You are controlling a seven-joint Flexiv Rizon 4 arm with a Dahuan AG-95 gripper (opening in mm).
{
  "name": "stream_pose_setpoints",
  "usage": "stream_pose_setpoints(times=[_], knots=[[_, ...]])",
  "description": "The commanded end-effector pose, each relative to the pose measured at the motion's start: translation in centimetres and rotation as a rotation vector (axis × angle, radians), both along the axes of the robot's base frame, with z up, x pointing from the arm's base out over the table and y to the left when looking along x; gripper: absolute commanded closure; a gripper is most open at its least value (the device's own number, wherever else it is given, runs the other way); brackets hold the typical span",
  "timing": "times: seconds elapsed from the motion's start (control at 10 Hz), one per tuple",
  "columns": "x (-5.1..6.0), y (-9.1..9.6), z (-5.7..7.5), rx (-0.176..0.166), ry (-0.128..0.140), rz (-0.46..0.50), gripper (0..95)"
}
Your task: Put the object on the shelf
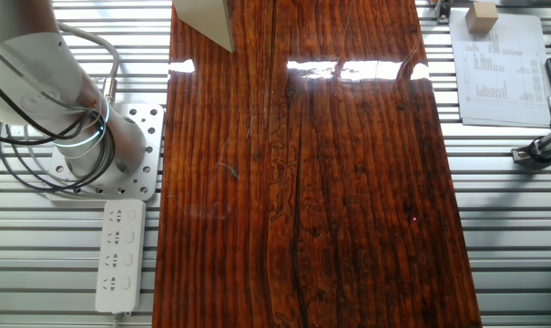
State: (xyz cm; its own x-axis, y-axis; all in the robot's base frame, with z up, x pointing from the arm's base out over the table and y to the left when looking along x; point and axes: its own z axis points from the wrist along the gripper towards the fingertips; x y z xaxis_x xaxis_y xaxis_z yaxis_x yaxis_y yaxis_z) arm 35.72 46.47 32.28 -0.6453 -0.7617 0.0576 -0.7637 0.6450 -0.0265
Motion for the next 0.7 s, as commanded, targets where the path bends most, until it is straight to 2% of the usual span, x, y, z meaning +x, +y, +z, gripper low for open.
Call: stream_pose_setpoints(times=[0.1, 0.7], knots=[[-0.03, -0.01, 0.02, 0.000, 0.002, 0.005, 38.0], [-0.03, -0.03, -0.10, 0.001, 0.002, 0.006, 38.0]])
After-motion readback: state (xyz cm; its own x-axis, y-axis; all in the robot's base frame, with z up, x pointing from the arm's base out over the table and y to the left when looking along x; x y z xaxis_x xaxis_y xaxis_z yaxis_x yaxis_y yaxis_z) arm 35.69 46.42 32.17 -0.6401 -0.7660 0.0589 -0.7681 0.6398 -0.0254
